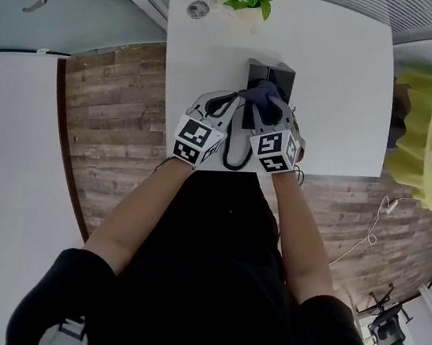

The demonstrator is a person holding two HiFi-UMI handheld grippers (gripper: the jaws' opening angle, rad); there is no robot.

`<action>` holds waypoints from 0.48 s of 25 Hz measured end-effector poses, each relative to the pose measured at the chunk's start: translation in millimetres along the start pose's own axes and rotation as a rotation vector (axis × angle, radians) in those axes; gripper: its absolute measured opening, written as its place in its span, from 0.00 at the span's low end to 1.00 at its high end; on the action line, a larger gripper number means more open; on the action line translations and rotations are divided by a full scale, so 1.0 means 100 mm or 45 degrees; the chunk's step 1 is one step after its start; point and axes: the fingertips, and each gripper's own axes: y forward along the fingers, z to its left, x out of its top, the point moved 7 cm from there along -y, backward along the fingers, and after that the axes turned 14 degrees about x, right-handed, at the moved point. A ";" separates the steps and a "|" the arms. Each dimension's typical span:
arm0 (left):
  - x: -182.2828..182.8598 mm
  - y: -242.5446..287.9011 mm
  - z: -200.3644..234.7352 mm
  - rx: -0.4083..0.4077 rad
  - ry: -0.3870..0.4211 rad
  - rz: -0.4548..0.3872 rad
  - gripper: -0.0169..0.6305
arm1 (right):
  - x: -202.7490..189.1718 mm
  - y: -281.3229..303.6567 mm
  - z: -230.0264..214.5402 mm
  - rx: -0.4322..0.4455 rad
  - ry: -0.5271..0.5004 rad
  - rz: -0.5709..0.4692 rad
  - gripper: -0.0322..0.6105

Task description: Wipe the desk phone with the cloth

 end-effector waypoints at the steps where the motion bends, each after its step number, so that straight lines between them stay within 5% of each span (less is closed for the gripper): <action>1: -0.01 0.00 -0.01 -0.008 0.000 0.003 0.04 | -0.02 0.00 0.03 -0.001 0.007 0.002 0.22; 12: -0.18 -0.01 -0.08 -0.067 0.020 0.041 0.04 | -0.26 -0.04 0.26 -0.020 0.068 0.015 0.22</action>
